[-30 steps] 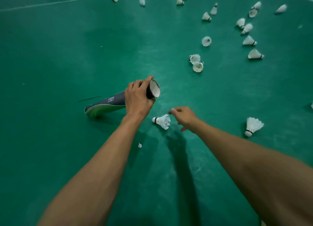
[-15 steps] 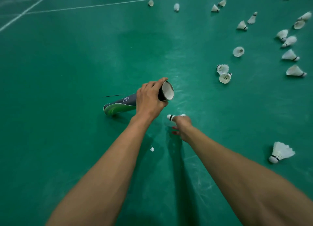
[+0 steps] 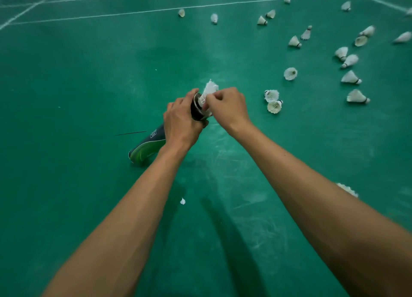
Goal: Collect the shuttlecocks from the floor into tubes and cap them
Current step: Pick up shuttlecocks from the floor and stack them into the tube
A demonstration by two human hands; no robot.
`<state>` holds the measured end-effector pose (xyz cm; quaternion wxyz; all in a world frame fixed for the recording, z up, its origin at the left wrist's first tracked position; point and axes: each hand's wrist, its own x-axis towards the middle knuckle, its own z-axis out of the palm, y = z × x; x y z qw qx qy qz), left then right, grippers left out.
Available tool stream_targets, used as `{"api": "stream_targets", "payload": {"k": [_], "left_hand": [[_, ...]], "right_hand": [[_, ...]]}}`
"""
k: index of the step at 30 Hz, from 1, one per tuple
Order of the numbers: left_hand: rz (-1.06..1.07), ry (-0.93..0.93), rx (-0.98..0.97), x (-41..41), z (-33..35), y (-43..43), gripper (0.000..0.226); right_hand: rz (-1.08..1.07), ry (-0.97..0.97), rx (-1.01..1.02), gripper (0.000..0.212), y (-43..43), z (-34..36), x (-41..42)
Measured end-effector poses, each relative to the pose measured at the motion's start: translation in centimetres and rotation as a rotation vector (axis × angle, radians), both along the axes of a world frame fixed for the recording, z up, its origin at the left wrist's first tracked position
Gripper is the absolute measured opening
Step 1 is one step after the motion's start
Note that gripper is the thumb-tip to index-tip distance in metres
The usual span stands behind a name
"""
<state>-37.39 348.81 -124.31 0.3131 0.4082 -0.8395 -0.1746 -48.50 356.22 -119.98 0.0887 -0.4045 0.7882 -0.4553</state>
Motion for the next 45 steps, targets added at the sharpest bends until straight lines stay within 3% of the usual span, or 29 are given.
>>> {"api": "stream_targets", "payload": {"k": [4, 8, 16, 20, 25, 32, 37, 41, 45], "left_hand": [[-0.067, 0.038, 0.021, -2.5, -0.6, 1.6, 0.074], [-0.161, 0.05, 0.035, -4.9, -0.8, 3.7, 0.084], [-0.261, 0.078, 0.035, -7.9, 0.2, 7.0, 0.084], [-0.253, 0.106, 0.055, -7.4, 0.6, 6.3, 0.084], [-0.233, 0.16, 0.087, -6.5, 1.6, 4.0, 0.092], [-0.199, 0.178, 0.022, -6.2, 2.1, 2.5, 0.075], [-0.249, 0.248, 0.068, -5.7, 2.8, 2.4, 0.084], [-0.223, 0.251, 0.033, -5.3, 3.4, 2.1, 0.092], [-0.222, 0.242, 0.008, -5.2, 4.1, 2.2, 0.092]], "right_hand": [[0.081, 0.03, 0.148, 0.041, 2.5, -0.4, -0.6], [0.153, -0.224, 0.154, 0.033, 6.3, 0.2, -2.8], [0.059, -0.343, -0.16, 0.023, 11.4, 3.1, -5.1], [0.124, -0.299, -0.224, 0.019, 10.7, 4.6, -5.2], [-0.065, -0.183, -0.292, 0.016, 8.1, 5.4, -4.7], [0.072, 0.114, 0.078, 0.041, 4.9, 6.1, -2.8], [-0.058, -0.002, -0.109, 0.048, 4.3, 6.1, -3.0], [-0.274, 0.129, -0.234, 0.048, 4.6, 6.8, -3.5], [-0.123, 0.164, 0.019, 0.03, 4.6, 7.1, -3.9]]}}
